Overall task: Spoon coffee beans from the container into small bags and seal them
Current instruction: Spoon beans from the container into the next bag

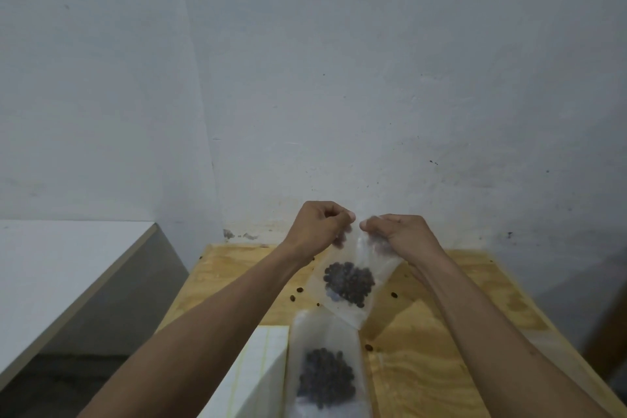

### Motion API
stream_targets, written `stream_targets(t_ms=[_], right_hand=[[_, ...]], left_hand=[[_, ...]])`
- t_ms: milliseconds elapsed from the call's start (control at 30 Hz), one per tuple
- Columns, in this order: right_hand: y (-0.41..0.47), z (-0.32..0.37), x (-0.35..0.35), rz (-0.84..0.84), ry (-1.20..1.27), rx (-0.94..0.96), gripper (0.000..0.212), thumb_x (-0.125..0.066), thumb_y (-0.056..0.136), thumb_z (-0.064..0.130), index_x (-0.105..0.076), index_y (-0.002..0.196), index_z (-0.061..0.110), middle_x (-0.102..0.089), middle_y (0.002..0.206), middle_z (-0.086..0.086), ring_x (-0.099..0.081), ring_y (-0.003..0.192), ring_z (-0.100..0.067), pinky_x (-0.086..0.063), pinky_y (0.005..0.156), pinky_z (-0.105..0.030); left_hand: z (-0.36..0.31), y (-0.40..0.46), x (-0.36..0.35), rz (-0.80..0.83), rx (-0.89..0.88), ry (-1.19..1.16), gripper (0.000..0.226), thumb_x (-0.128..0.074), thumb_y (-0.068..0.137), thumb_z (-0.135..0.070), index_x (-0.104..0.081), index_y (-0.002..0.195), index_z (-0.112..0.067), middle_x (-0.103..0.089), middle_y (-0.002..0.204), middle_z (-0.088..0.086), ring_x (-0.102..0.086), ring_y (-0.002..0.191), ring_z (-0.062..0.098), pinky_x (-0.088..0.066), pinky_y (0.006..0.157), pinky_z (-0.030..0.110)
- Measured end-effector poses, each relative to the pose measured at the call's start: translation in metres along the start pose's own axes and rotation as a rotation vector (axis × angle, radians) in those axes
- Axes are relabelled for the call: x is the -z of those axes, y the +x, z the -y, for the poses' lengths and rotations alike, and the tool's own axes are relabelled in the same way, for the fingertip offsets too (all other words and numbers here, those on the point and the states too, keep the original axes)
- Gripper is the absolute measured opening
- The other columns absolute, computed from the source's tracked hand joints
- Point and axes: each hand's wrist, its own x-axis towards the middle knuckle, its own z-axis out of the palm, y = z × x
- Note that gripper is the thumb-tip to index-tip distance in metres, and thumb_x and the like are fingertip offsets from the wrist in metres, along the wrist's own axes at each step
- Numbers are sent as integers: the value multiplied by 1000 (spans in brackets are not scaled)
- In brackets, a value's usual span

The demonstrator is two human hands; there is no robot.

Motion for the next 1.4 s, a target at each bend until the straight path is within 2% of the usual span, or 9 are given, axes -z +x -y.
stream_targets(t_ms=[233,400,567,700,833,933,1100,1267,1400], right_hand=[[2,-5,5,47,80,-79,25,-84,79,18,-78,86,-6,-74,70,-8,-69,62,-19,-61,77,-34],[-4,-7,5,-3,167,-108,29,-88,78,20,-76,85,-6,-75,81,-22,-69,61,-21,-64,69,-31],[-20,-6,-4,252,141,-302,46,-78,88,34,-67,112,-3,-74,106,-19,-75,93,-30,-64,69,-35],[-31,-14,-13,288,107,-335,33,-80,85,6,-68,109,-12,-78,84,-14,-76,70,-20,-62,58,-29],[-43,-21,-13,189,-109,-275,23,-82,85,11,-62,86,-1,-53,40,2,-48,29,-9,-39,35,-16],[-57,-28,-18,211,-179,-256,29,-83,84,14,-70,105,-3,-65,56,0,-59,39,-7,-48,42,-19],[-82,-35,-26,242,-471,-211,33,-81,87,27,-70,97,-2,-69,69,-9,-65,49,-17,-61,59,-30],[-108,-46,-39,229,-798,-136,31,-72,93,33,-57,80,8,-65,78,-7,-62,61,-20,-50,54,-28],[-112,-50,-40,245,-906,-122,38,-67,95,38,-48,74,12,-53,77,-3,-48,63,-16,-37,51,-27]], left_hand=[[13,10,18,-246,64,-9,20,-70,91,-6,-74,77,7,-65,59,6,-56,49,18,-50,59,30],[15,8,21,-258,58,27,25,-68,95,-9,-71,71,-1,-69,70,4,-56,45,13,-49,53,27],[32,8,21,-354,237,-22,18,-71,95,-9,-66,81,2,-65,83,14,-59,61,25,-47,57,29],[38,-14,20,-169,489,56,18,-69,96,-5,-55,87,4,-56,84,16,-56,68,26,-48,57,34],[36,-36,27,8,558,134,24,-78,90,-8,-58,87,4,-55,91,17,-59,76,31,-57,66,36],[31,-51,34,51,546,199,31,-82,86,-7,-63,104,10,-60,95,19,-62,72,28,-57,56,31],[34,-81,38,68,500,336,43,-84,83,-5,-61,113,14,-67,100,22,-66,59,26,-58,46,30],[54,-104,28,74,446,516,32,-83,86,-14,-64,96,10,-70,82,20,-68,62,29,-65,70,41],[57,-111,22,89,426,607,32,-83,87,-20,-62,89,4,-70,86,17,-63,60,27,-64,71,42]])
